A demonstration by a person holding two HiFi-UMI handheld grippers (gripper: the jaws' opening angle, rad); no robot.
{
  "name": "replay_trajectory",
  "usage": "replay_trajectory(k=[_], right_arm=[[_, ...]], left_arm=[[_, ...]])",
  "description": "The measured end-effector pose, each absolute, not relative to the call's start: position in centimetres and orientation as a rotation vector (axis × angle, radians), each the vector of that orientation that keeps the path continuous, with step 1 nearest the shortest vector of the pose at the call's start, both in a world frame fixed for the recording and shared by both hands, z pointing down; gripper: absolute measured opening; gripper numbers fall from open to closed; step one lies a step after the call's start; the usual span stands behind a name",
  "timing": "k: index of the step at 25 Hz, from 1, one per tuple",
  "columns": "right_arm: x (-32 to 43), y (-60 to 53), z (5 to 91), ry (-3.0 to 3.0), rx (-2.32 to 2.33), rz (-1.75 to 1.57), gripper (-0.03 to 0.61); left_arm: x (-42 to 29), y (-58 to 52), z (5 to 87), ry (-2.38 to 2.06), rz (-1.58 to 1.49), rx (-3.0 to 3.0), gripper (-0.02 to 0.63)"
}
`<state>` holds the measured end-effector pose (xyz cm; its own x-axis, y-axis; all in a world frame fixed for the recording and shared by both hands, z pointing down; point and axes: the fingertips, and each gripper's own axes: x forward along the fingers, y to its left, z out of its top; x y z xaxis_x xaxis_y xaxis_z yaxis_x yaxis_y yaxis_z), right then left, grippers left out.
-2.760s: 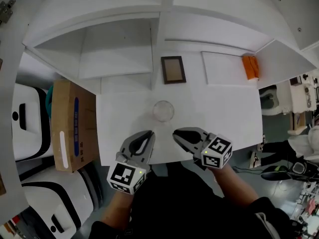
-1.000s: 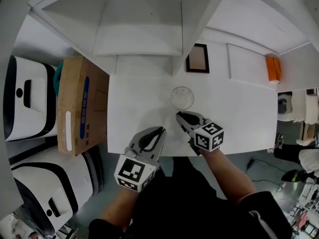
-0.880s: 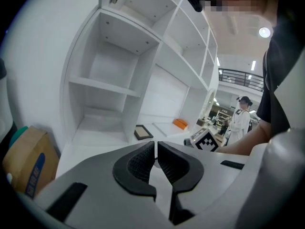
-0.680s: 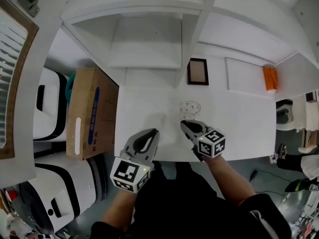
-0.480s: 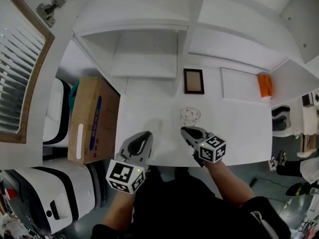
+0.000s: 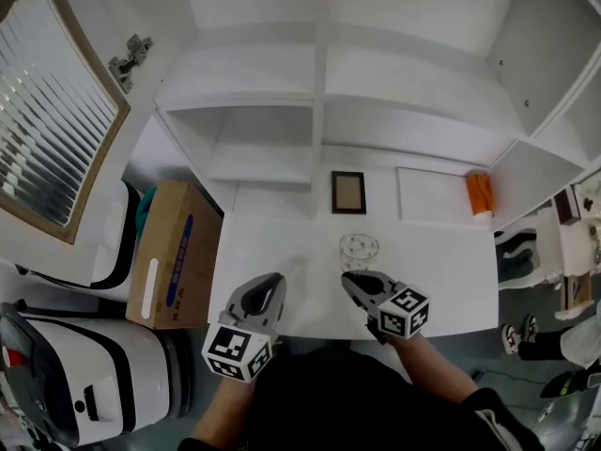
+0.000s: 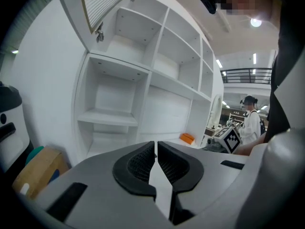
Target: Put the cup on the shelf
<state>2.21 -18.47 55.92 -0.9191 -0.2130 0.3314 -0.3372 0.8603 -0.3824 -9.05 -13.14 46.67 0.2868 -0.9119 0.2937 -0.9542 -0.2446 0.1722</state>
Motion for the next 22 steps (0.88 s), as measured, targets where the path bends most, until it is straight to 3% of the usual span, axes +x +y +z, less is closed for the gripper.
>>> replay_trajectory(k=[10, 22], right_arm=[[3.7, -17.6, 51.8, -2.815, 0.324, 0.555, 0.021], [-5.9, -17.0, 44.8, -2.94, 0.224, 0.461, 0.021]], left_arm=[[-5.3, -12.9, 45.6, -1.641, 0.172, 2.316, 0.029], [-11.6, -13.8, 43.7, -1.599, 0.176, 2.411, 0.029]])
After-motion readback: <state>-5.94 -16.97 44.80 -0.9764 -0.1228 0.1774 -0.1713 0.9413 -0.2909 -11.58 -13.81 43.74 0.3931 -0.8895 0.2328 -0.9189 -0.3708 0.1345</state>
